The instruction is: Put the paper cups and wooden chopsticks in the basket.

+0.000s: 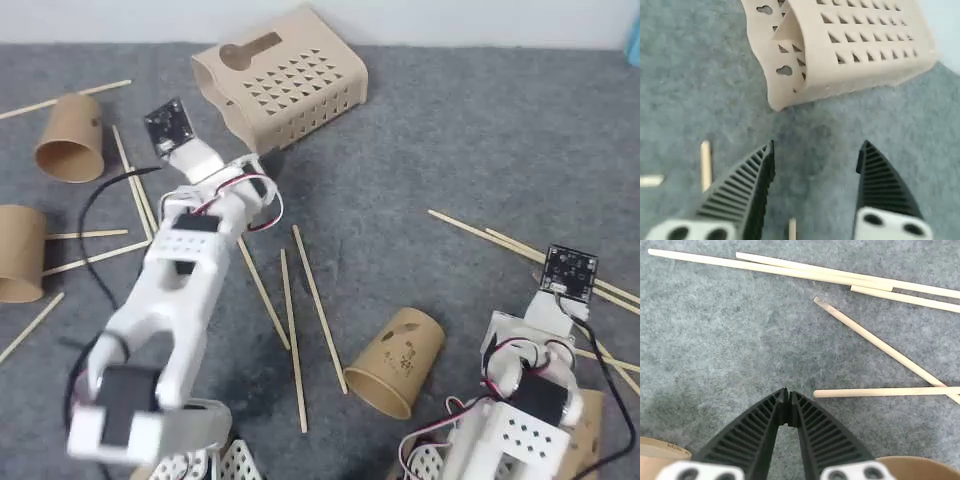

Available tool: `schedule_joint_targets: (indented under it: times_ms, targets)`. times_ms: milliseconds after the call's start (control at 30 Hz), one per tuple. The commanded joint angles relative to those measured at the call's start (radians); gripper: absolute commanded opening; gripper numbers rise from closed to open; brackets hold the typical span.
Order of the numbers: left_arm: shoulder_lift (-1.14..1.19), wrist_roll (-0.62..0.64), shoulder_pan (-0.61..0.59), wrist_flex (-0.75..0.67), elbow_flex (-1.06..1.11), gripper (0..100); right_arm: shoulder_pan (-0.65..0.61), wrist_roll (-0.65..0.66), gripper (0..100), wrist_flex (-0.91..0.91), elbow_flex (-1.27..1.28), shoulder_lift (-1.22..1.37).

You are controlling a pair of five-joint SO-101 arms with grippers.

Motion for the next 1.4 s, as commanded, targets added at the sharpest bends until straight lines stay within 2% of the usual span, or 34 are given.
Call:
schedule_joint_targets:
  times_ms: [0, 233, 500, 600, 767, 1100, 1367]
  targets:
    - [0.127, 0.014, -0.002, -0.120, -0.119, 20, -0.005, 0.017, 0.6, 0.002, -0.008, -0.010]
    - [0.219, 0.055, 0.003, -0.150, -0.252, 19, -0.007, 0.035, 0.6, 0.004, -0.008, -0.010]
    - [0.387, 0.109, 0.074, -0.448, -0.274, 19, -0.007, 0.043, 0.6, 0.004, -0.008, -0.010]
    - [0.442, 0.106, 0.069, -0.516, -0.297, 19, -0.007, 0.043, 0.6, 0.004, -0.008, -0.010]
    - [0.517, 0.106, 0.041, -0.520, -0.389, 18, -0.007, 0.043, 0.6, 0.004, -0.008, -0.010]
    - [0.528, 0.104, 0.038, -0.526, -0.441, 1, -0.005, 0.044, 0.6, 0.004, -0.008, -0.010]
    - [0.433, 0.104, 0.037, -0.519, -0.446, 1, -0.002, 0.044, 0.6, 0.004, -0.008, -0.010]
